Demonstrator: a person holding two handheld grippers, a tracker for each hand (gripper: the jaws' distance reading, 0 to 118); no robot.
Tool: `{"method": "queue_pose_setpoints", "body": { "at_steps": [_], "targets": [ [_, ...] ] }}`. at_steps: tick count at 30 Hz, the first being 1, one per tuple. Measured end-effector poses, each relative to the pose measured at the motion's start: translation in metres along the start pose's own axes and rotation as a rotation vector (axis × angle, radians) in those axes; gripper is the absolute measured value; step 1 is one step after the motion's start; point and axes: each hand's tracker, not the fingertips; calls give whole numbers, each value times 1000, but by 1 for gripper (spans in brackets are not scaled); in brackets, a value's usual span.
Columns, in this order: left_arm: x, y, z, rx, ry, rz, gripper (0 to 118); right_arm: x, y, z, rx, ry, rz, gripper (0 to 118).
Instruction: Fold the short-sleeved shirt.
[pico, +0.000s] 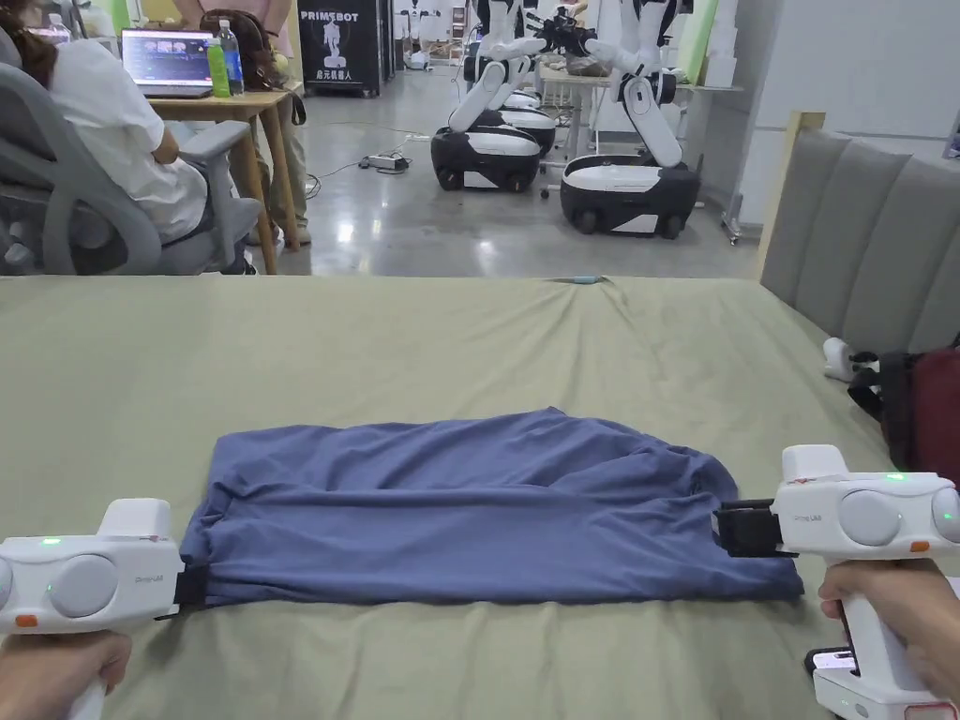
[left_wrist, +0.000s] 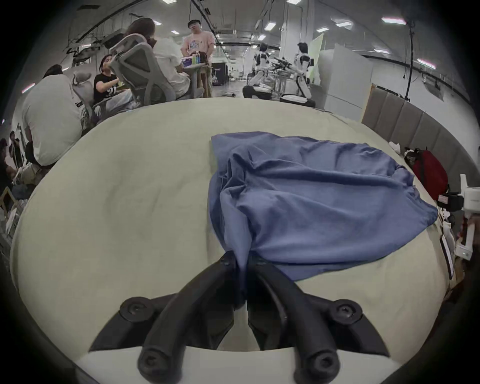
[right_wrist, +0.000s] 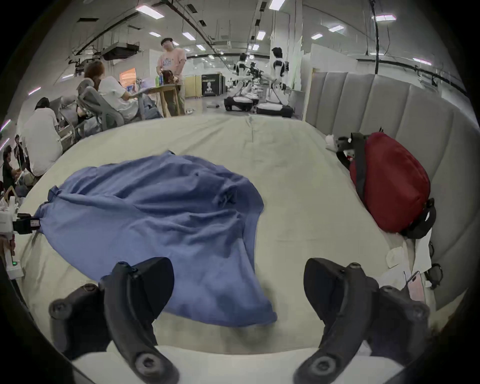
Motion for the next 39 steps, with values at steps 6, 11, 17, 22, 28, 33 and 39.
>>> {"method": "queue_pose_setpoints", "body": {
  "at_steps": [6, 11, 17, 22, 28, 33, 39],
  "targets": [
    [1, 3, -2, 3, -3, -25, 5, 8, -12, -41, -225, -34, -31, 74],
    [-2, 5, 6, -3, -18, -35, 5, 1, -15, -19, -112, 87, -26, 6],
    [-14, -1, 62, 72, -30, 5, 5, -11, -25, 38, -75, 49, 4, 6],
    [-26, -37, 118, 63, 10, -49, 5, 2, -45, 65, -73, 111, 31, 6],
    [-31, -106, 141, 0, 4, -35, 5, -7, -114, 108, -152, 147, 68, 6],
    [-27, -127, 116, -48, 7, -9, 5, -7, -132, 80, -173, 135, 38, 6],
    [-25, -123, 114, -22, 36, -20, 27, -15, -125, 89, -112, 87, 96, 41]
  ]
}}
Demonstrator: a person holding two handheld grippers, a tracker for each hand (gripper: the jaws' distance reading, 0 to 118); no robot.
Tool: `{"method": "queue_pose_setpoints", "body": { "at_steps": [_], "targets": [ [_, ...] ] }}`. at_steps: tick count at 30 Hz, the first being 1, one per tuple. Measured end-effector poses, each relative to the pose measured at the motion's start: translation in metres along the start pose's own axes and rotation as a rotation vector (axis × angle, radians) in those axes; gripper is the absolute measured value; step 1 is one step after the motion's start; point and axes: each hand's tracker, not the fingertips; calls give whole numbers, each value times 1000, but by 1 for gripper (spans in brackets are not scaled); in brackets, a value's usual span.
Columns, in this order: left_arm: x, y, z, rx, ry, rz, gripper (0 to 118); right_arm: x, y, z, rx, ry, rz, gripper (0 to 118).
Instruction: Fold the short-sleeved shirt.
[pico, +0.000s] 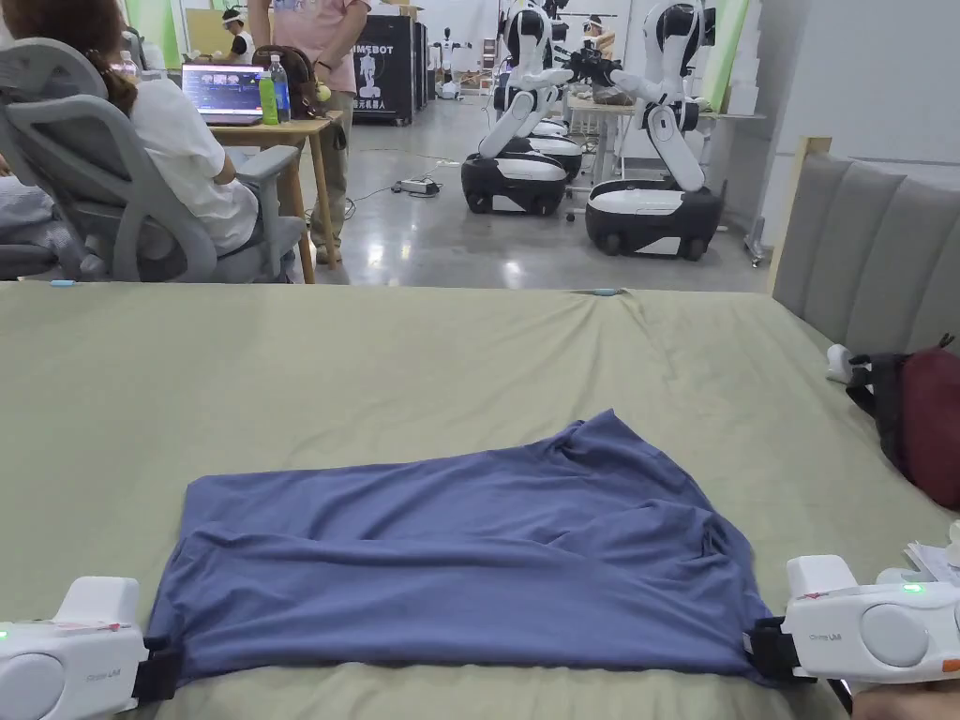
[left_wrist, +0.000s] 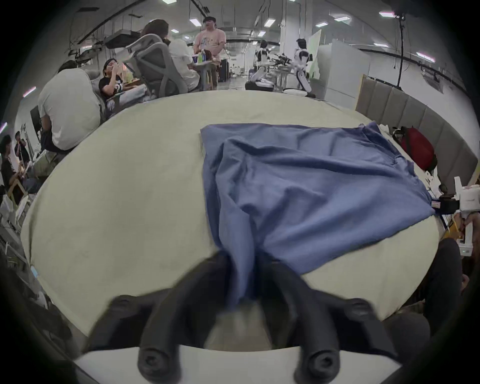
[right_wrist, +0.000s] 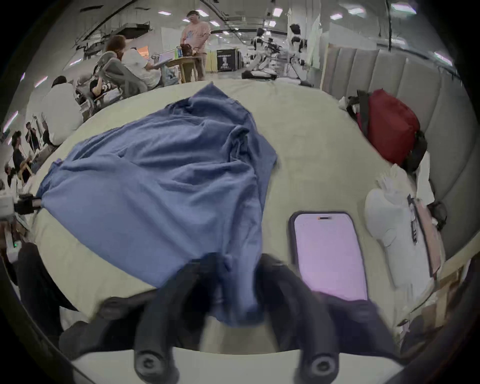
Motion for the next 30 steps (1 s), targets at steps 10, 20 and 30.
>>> {"method": "queue_pose_setpoints", "body": {
  "at_steps": [10, 20, 30],
  "targets": [
    [-13, 18, 42, 82, 34, 32, 61, -11, 23, 46, 188, 58, -25, 52],
    [-4, 74, 39, 167, 55, 29, 0, -28, 50, 46, 204, 32, 6, 0],
    [-20, 189, -104, 85, 25, 70, 107, -31, 81, -3, 166, 64, 12, 0]
  ]
}}
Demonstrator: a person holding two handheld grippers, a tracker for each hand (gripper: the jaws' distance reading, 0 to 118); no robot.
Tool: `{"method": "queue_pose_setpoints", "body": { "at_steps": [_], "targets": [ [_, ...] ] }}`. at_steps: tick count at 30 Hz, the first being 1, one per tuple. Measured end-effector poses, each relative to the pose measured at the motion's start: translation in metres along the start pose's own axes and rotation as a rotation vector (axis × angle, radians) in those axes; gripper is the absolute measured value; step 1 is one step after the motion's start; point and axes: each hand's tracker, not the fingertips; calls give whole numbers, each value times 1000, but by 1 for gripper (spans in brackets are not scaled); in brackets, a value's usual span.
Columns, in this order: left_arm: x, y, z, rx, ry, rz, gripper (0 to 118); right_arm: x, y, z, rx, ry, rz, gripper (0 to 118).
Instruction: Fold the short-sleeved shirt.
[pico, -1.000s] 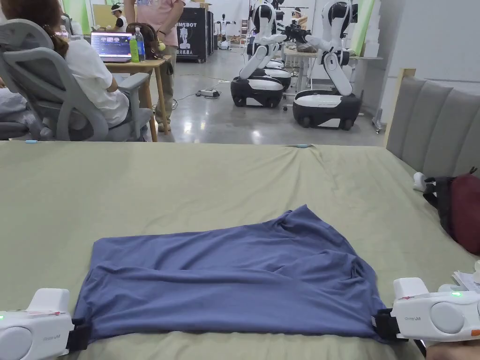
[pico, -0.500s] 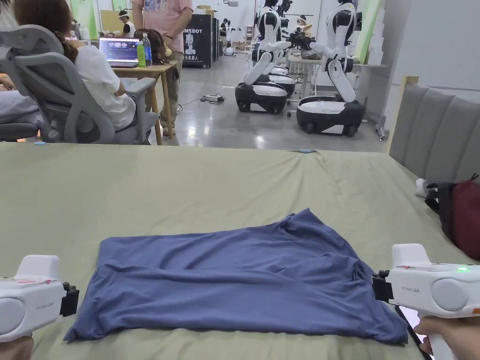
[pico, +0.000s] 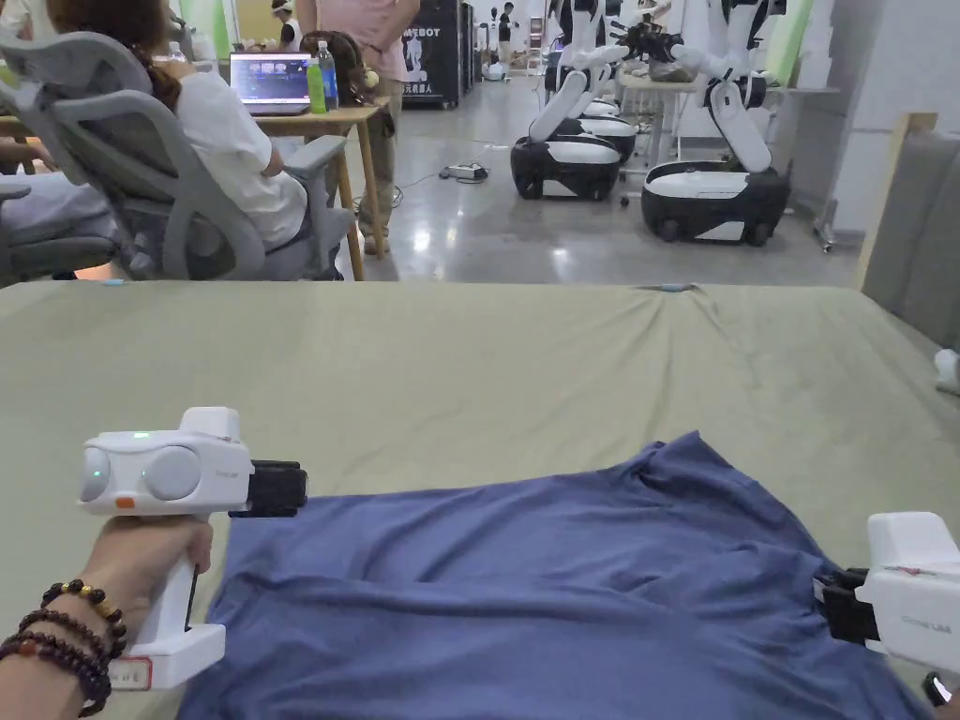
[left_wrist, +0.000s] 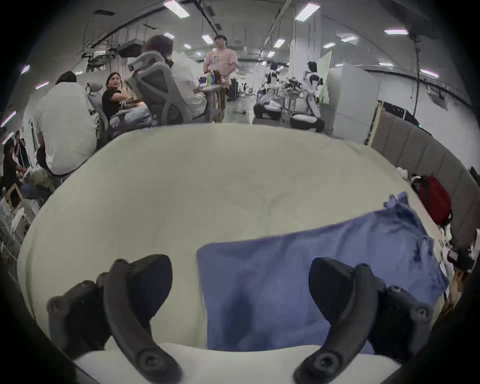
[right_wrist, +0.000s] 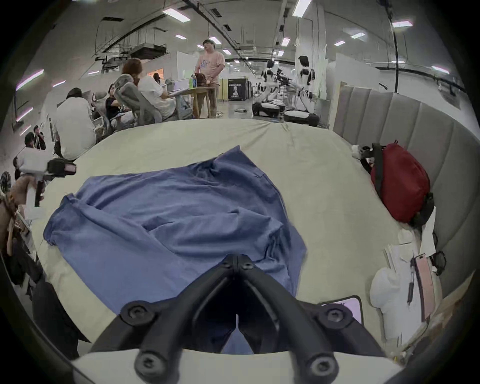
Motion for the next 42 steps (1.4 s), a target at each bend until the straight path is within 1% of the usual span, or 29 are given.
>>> {"method": "queue_pose_setpoints", "body": {
  "at_steps": [3, 5, 6, 7, 8, 9, 10, 12, 13, 14, 15, 16, 17, 18, 19, 20, 22, 23, 24, 26, 27, 28, 29, 30, 32, 33, 35, 38, 42],
  "targets": [
    [1, 1, -44, -95, 54, -24, 106, -1, 5, -21, -24, -12, 19, 0],
    [4, -6, -62, -127, 68, -67, 98, -1, 10, -32, -32, -11, 31, 0],
    [4, -10, -68, -138, 81, -70, 84, -1, 14, -36, -35, -9, 33, 0],
    [4, -13, -72, -158, 115, -67, 46, 0, 18, -41, -37, -5, 34, 0],
    [4, -17, -74, -149, 140, -31, 35, 0, 24, -46, -36, 1, 37, 0],
    [4, -17, -71, -124, 107, 15, 28, 1, 31, -51, -34, 4, 46, 0],
    [6, -16, -68, -96, 109, 20, 2, 0, 39, -57, -31, 0, 58, 0],
    [12, -14, -63, -92, 73, -21, 1, 0, 64, -73, -17, -10, 82, 1],
    [15, -13, -63, -97, 94, -51, 1, -1, 78, -82, -10, -10, 90, 14],
    [17, -13, -64, -106, 97, -70, 1, -1, 93, -92, -3, -9, 98, 44],
    [19, -12, -64, -109, 98, -73, 1, 0, 105, -103, 1, -3, 103, 84],
    [16, -11, -67, -110, 99, -60, 1, 1, 120, -118, -2, 16, 105, 118],
    [15, -11, -67, -117, 98, -46, 1, 1, 130, -132, -11, 20, 109, 113],
    [15, -11, -67, -119, 97, -32, 1, 1, 139, -143, -29, 25, 109, 105],
    [14, -11, -68, -121, 95, -25, 1, 5, 148, -156, -25, 26, 108, 99],
    [14, -11, -68, -122, 94, -23, 1, 6, 153, -170, -36, 6, 95, 99],
    [14, -10, -68, -126, 92, -29, 1, 9, 161, -196, -108, 2, 72, 98],
    [14, -10, -69, -127, 91, -30, 1, 11, 162, -209, -148, 23, 63, 97],
    [13, -10, -69, -128, 90, -33, 1, 12, 164, -221, -176, 48, 54, 91],
    [14, -9, -68, -130, 89, -42, 1, 3, 167, -218, -195, 92, 74, 58],
    [14, -8, -68, -131, 90, -45, 1, -1, 168, -220, -182, 75, 78, 33],
    [13, -8, -69, -134, 89, -54, 1, -7, 169, -220, -161, 55, 99, 1],
    [13, -7, -68, -134, 90, -60, 1, -10, 171, -218, -115, 23, 96, 2],
    [13, -5, -64, -132, 90, -62, 1, -12, 173, -215, -112, 19, 81, 2],
    [13, -3, -53, -117, 85, -69, 1, -9, 172, -198, -87, 47, 29, 2],
    [13, -2, -44, -106, 81, -68, 1, -7, 170, -185, -67, 61, 20, 2],
    [13, 0, -21, -70, 61, -54, 1, -5, 165, -151, -50, 61, 39, 2],
    [13, -1, 18, -23, 39, -62, 1, 1, 149, -91, -22, 22, 64, 2],
    [14, -22, 75, 14, 19, -75, 1, 19, 110, -15, 13, 20, 46, 2]
  ]
}}
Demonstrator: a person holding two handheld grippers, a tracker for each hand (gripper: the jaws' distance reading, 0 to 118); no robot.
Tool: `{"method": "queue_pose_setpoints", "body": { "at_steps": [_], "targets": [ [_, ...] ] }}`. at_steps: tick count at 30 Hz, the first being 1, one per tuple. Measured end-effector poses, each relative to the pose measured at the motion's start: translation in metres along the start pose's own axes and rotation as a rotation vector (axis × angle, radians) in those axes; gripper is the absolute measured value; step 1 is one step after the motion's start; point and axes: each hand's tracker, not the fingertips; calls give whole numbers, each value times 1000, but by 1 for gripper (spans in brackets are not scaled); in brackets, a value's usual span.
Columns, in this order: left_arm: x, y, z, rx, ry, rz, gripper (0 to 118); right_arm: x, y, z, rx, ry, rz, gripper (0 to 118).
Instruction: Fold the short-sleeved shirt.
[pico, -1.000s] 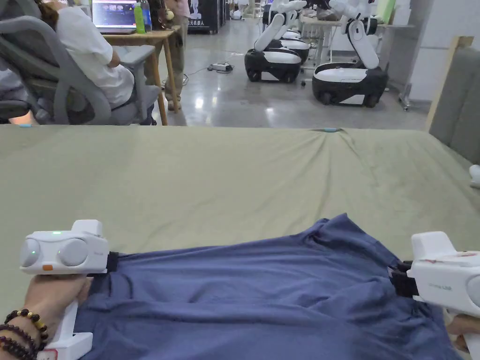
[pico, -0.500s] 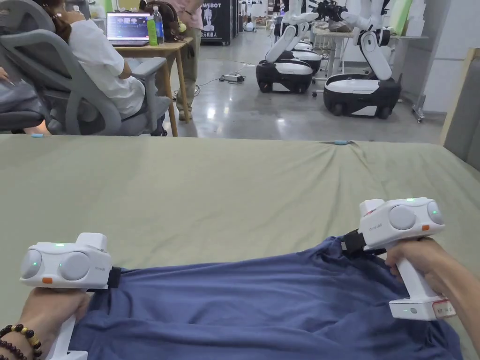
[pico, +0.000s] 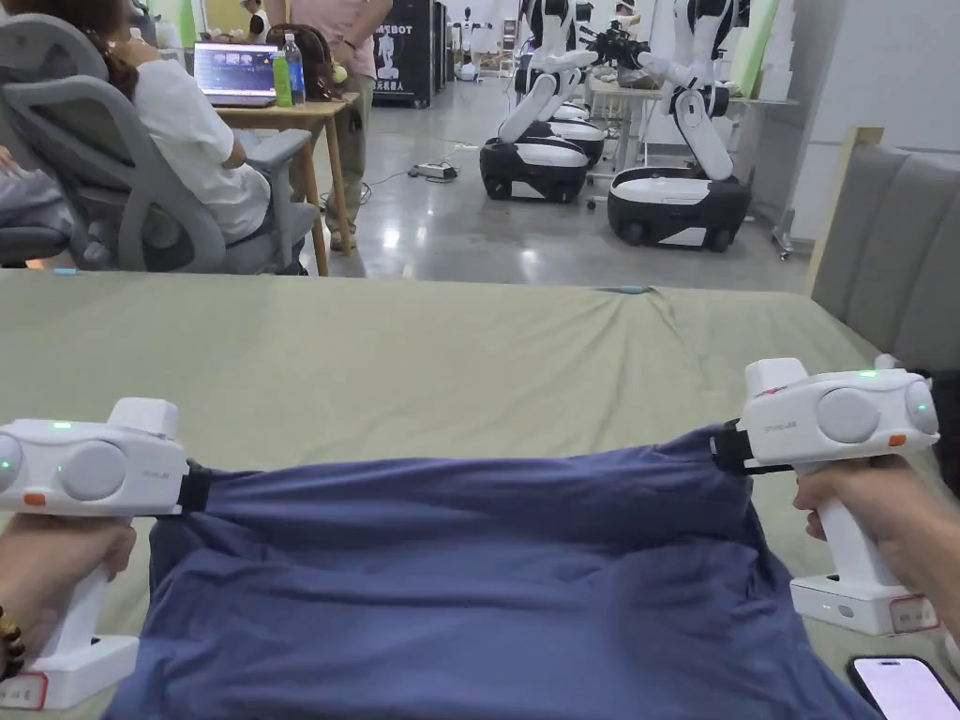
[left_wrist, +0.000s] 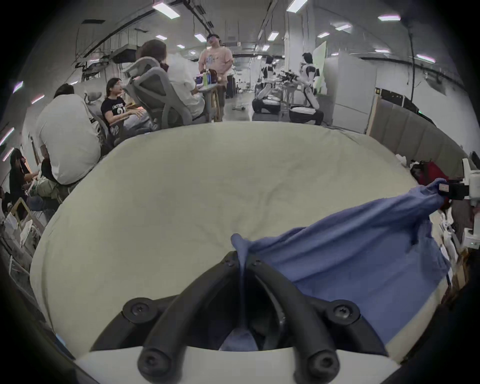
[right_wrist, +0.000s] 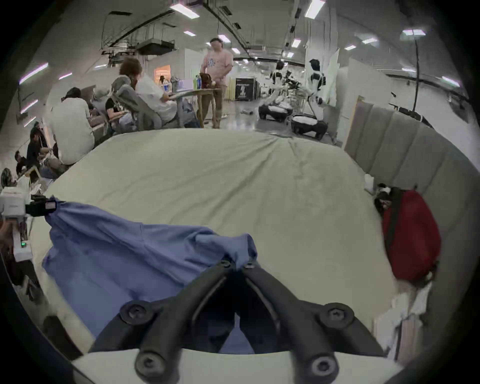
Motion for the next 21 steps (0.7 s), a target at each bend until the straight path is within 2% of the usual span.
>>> {"method": "queue_pose_setpoints", "body": {
  "at_steps": [4, 7, 11, 14, 15, 16, 19, 20, 21],
  "targets": [
    [0, -40, 49, 20, -19, -22, 1, 9, -59, 64, 10, 8, -17, 2],
    [2, -79, 72, 2, -50, -23, 1, 9, -107, 87, -22, 29, -34, 2],
    [10, -125, 63, -87, -39, -94, 1, -4, -162, 68, -162, 16, 35, 2],
    [15, -147, 43, -136, -30, -81, 1, -19, -190, 43, -301, -17, 75, 2],
    [15, -151, 42, -130, -30, -77, 1, -21, -196, 39, -311, -14, 90, 2],
    [15, -153, 41, -117, -28, -63, 1, -21, -200, 32, -245, -33, 103, 2],
    [16, -150, 42, -107, -22, -43, 2, -23, -193, 44, -235, -40, 68, 2],
    [16, -149, 42, -109, -22, -47, 3, -23, -191, 48, -235, -37, 63, 4],
    [15, -148, 44, -108, -23, -47, 7, -23, -190, 51, -231, -36, 58, 13]
  ]
}}
